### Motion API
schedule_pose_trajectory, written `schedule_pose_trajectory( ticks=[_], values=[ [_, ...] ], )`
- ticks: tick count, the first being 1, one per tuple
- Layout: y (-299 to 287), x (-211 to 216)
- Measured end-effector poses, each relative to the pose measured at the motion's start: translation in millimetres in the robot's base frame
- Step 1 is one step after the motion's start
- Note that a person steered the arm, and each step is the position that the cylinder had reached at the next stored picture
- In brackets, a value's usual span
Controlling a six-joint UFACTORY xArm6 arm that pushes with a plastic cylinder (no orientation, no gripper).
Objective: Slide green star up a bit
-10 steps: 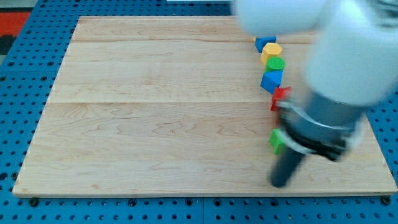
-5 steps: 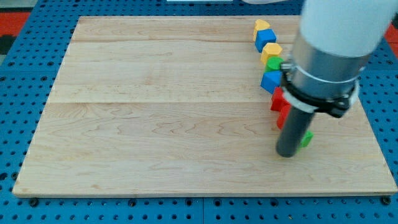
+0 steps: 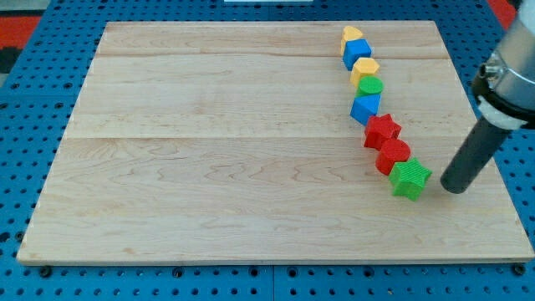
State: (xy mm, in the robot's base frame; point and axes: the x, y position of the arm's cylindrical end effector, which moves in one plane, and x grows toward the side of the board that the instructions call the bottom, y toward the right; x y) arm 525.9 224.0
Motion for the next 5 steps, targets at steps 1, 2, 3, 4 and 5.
schedule_pose_trajectory(
  ticks=[1,2,3,4,5],
  values=[
    [1.0,4.4],
    [-7.5,4.5],
    [-14.2,4.5],
    [-30.0,4.5],
    [-32.0,4.6]
  ],
)
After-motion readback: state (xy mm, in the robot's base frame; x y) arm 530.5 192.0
